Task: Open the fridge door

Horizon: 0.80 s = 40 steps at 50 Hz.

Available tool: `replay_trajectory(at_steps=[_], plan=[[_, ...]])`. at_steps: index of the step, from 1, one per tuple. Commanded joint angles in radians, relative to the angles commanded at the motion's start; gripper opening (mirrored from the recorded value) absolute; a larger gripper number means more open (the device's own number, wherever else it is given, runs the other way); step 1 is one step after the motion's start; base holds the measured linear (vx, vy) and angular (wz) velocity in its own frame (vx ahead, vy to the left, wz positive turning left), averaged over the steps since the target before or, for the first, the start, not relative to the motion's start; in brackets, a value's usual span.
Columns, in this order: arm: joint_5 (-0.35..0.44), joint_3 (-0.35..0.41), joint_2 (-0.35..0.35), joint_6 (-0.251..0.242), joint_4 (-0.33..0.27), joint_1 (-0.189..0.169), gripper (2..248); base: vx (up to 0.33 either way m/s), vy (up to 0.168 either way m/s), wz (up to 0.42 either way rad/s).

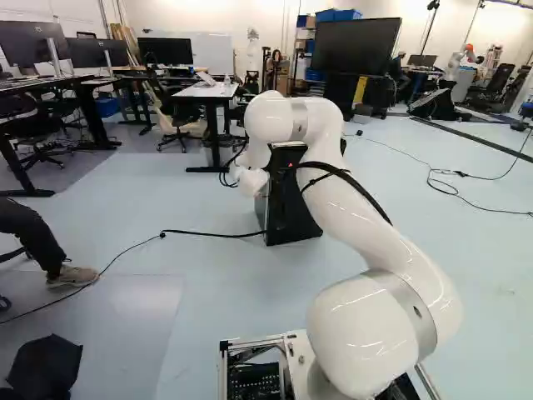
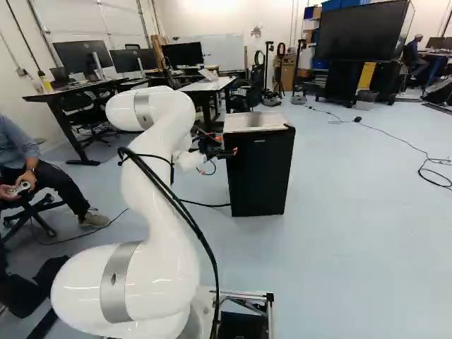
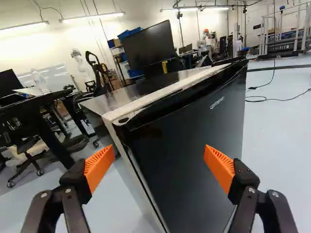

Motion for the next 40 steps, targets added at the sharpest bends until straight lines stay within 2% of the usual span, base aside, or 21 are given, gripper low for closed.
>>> replay_trajectory(at_steps=[24, 40], plan=[[0.000, 0.006, 0.004, 0.000, 0.000, -0.010, 247, 0.000, 0.000, 0.000], [0.000, 0.095, 0.057, 0.000, 0.005, -0.010, 247, 0.000, 0.000, 0.000]])
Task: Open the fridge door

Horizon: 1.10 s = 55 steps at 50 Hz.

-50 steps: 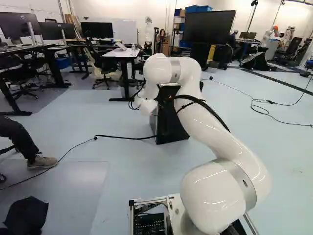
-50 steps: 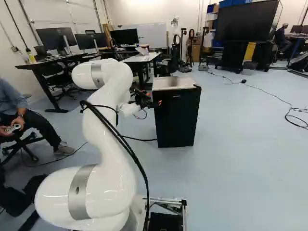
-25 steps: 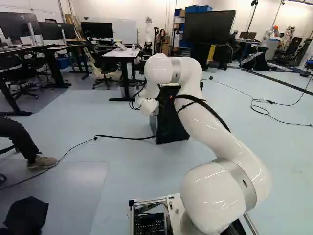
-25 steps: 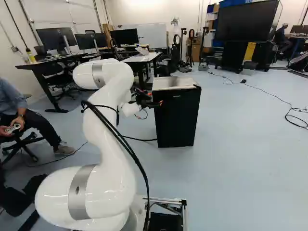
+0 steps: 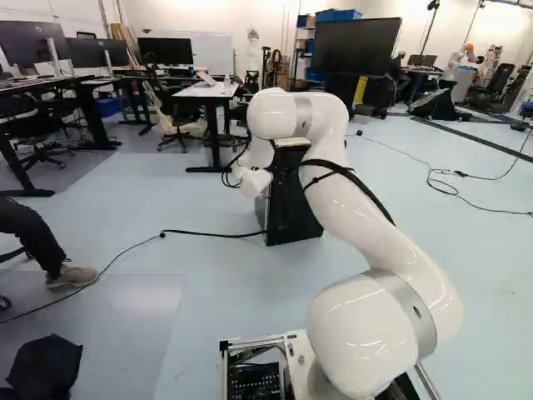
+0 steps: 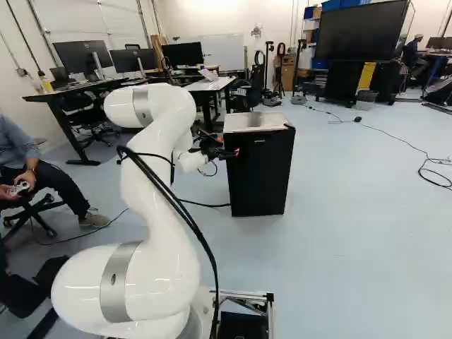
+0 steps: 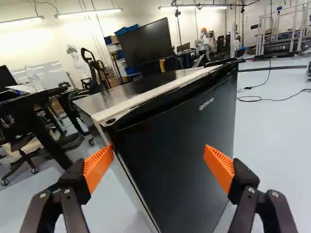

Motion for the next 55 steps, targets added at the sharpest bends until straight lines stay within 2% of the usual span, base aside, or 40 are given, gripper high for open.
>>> replay_trajectory(at_steps=[10, 18, 55], plan=[[0.000, 0.067, 0.040, 0.000, 0.009, 0.003, 247, 0.000, 0.000, 0.000], [0.000, 0.082, 0.049, 0.000, 0.010, 0.004, 247, 0.000, 0.000, 0.000], [0.000, 0.034, 0.021, 0.000, 0.010, 0.032, 247, 0.000, 0.000, 0.000]])
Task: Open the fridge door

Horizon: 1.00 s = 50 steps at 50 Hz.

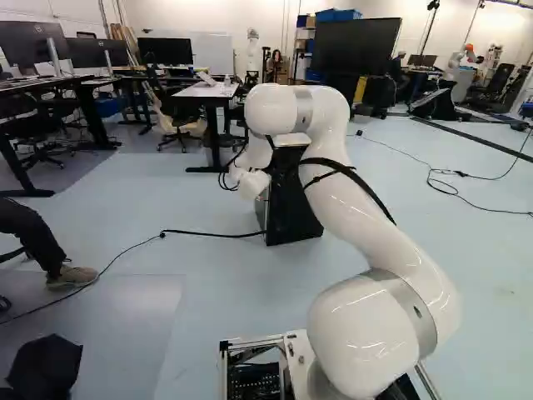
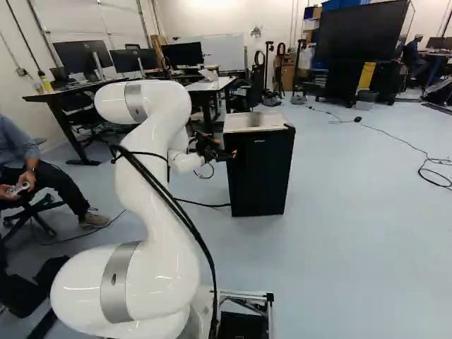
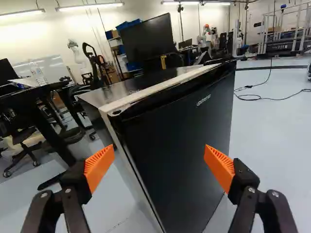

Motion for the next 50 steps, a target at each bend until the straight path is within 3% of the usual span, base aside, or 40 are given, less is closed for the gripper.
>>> replay_trajectory(at_steps=[50], plan=[[0.017, -0.133, -0.079, 0.000, 0.000, -0.016, 247, 0.000, 0.000, 0.000]])
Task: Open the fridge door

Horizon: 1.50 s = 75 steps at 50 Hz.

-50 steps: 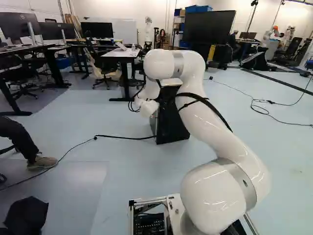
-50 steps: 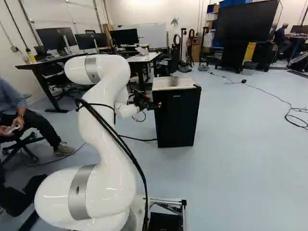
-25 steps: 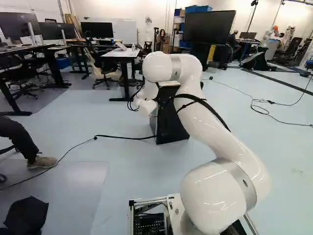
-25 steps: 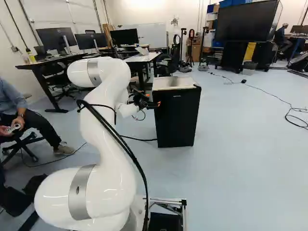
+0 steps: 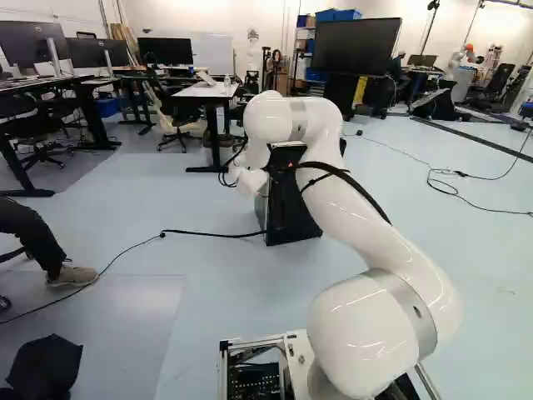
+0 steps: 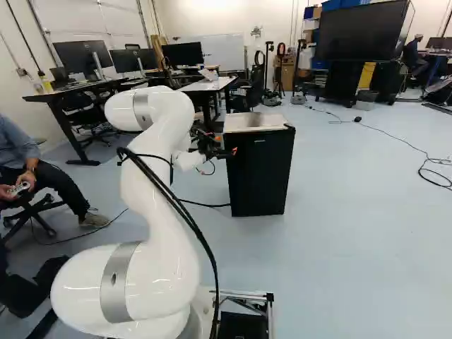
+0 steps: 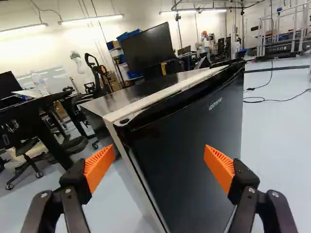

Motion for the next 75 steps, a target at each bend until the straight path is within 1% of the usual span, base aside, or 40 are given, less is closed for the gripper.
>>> replay_trajectory(at_steps=[11, 20, 33, 39, 52, 75], plan=[[0.011, -0.009, -0.006, 0.000, 0.000, -0.008, 247, 0.000, 0.000, 0.000], [0.015, -0.004, -0.002, 0.000, 0.000, -0.021, 247, 0.000, 0.000, 0.000], [0.015, 0.051, 0.030, 0.000, 0.001, -0.045, 247, 0.002, 0.001, 0.009], [0.015, 0.089, 0.053, 0.000, 0.013, -0.053, 247, 0.011, 0.003, 0.078], [0.010, 0.177, 0.105, 0.000, 0.070, -0.062, 247, -0.004, -0.003, -0.021], [-0.011, 0.324, 0.189, 0.000, 0.217, -0.077, 247, 0.000, 0.000, 0.000]])
